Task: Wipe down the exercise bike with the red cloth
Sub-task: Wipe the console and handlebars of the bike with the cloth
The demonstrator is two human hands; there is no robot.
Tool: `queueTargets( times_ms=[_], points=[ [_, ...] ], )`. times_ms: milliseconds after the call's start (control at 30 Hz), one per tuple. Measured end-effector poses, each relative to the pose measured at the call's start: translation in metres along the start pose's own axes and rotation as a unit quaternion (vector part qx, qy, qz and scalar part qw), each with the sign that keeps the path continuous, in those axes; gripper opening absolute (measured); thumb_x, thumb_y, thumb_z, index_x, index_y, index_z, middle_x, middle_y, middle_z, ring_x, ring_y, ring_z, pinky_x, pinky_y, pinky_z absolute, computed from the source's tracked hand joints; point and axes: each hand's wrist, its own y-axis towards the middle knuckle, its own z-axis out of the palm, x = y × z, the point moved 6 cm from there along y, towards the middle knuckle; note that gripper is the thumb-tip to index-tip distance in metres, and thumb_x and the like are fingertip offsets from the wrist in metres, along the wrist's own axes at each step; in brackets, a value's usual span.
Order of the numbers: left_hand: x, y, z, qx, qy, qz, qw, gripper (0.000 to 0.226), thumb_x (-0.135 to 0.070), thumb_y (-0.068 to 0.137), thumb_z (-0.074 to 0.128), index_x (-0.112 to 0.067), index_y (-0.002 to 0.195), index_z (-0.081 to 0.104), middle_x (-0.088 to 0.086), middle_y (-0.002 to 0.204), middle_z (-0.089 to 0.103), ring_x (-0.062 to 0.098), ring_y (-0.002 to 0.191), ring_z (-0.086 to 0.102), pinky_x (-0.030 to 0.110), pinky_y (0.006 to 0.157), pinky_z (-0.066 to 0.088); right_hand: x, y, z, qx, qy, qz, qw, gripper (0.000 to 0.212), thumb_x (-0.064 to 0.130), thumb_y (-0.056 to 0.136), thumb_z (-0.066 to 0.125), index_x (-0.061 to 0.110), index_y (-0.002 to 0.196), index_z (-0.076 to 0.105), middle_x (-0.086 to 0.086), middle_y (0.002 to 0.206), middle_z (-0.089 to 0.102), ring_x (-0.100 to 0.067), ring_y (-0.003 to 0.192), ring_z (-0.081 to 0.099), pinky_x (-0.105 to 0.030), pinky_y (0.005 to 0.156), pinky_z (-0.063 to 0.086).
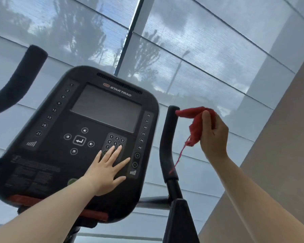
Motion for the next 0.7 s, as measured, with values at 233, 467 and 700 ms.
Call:
queueTargets(
  times_ms=[233,467,700],
  points=[
    [0.0,-0.001,-0.003,-0.012,0.0,0.001,1.0,0.062,-0.063,0.093,0.013,-0.044,0.138,-0.025,-0.001,0.143,-0.043,0.02,0.131,-0.041,0.047,0.115,-0.012,-0.039,0.034,0.037,0.005,-0.079,0.091,0.993,0.032,0.041,0.098,0.037,0.03,0.102,0.067,0.009,0.095,0.071,-0.019,0.085,0.065,-0.038,0.084,0.049],
    [-0.001,-0.001,-0.002,-0.017,0.004,-0.001,1.0,0.062,-0.064,0.093,0.013,-0.045,0.135,-0.028,0.0,0.143,-0.045,0.022,0.132,-0.041,0.048,0.115,-0.014,-0.074,-0.018,0.071,0.107,-0.114,0.147,0.977,0.064,0.034,0.093,0.051,0.022,0.147,0.019,0.008,0.123,0.047,-0.003,0.109,0.045,-0.017,0.096,0.035],
    [0.0,0.002,0.005,-0.021,0.018,-0.005,1.0,0.065,-0.065,0.092,0.013,-0.047,0.13,-0.035,0.001,0.14,-0.049,0.024,0.128,-0.046,0.05,0.113,-0.016,-0.077,-0.037,0.068,0.144,-0.112,0.178,0.967,0.069,0.031,0.092,0.055,0.018,0.147,0.016,0.001,0.137,0.043,-0.012,0.123,0.043,-0.035,0.107,0.035]
  ],
)
